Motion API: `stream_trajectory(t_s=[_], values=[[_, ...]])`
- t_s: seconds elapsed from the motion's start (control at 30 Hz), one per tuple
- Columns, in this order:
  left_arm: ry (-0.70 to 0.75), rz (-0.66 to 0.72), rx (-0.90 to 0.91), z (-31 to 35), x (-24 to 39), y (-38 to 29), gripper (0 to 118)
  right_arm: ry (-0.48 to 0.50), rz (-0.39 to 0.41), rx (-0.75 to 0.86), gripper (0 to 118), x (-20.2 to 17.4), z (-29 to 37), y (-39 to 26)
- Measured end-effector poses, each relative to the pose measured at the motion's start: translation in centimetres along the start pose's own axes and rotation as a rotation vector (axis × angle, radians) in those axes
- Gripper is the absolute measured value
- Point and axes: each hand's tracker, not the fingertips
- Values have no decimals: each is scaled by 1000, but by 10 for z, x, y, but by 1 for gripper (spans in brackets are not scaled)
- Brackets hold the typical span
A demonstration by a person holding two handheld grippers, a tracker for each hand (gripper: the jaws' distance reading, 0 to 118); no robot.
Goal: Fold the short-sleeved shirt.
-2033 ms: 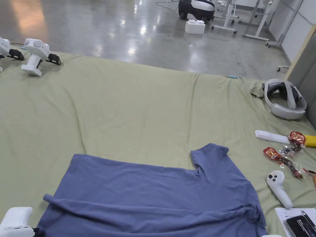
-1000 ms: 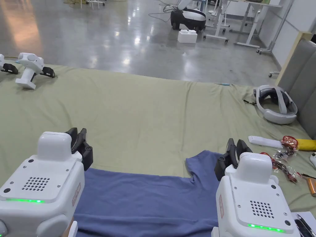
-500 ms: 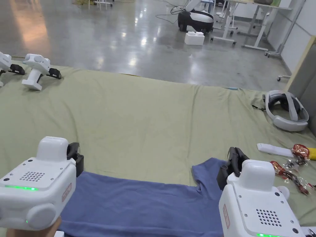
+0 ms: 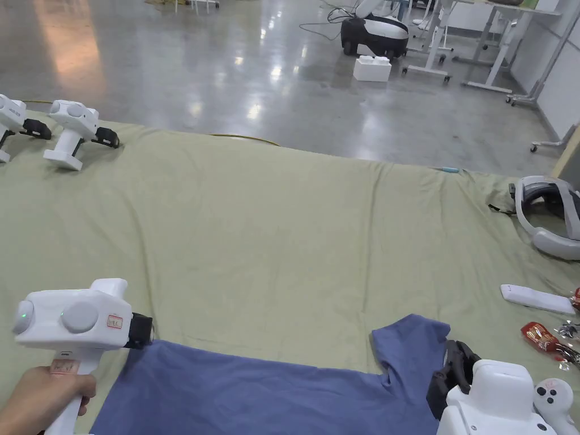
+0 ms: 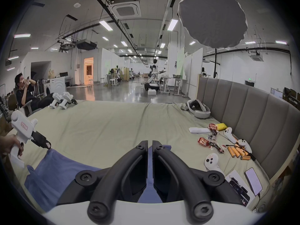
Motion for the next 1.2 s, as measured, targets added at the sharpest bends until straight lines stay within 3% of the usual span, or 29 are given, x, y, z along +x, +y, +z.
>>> stream_trajectory(t_s=[0.07, 0.33, 0.37, 0.47, 0.6, 0.67, 0.73, 0.87, 0.9, 1.0, 1.13, 1.2], values=[[38, -15, -10, -6, 11, 0, 69, -8, 7, -25, 7, 3, -4, -5], [130, -62, -54, -29, 13, -3, 65, -41, -7, -122, 7, 18, -19, -25], [145, -73, -51, -29, 16, -4, 61, -43, -10, -131, 7, 20, -20, -27], [180, -168, -14, -41, 17, -3, 25, -55, -19, -173, 7, 28, -30, -31], [133, -201, -27, -37, 27, -8, 9, -81, -33, -300, 7, 47, -57, -29], [141, -193, -11, -31, 27, -10, 7, -67, -19, -398, 9, 61, -80, -27], [139, -185, 7, -23, 25, -10, 7, -51, -5, -492, 18, 77, -103, -25], [107, -166, 66, 14, 40, -19, 7, -21, -22, -639, 65, 105, -152, -26], [104, -165, 78, 20, 41, -20, 7, -16, -41, -671, 70, 109, -162, -26], [83, -144, 102, 27, 41, -22, 7, -20, -45, -734, 71, 118, -193, -30], [85, -134, 124, 36, 40, -27, 7, 20, 24, -859, 71, 118, -229, -45], [81, -119, 126, 35, 38, -29, 7, 32, 5, -918, 67, 117, -240, -55]])
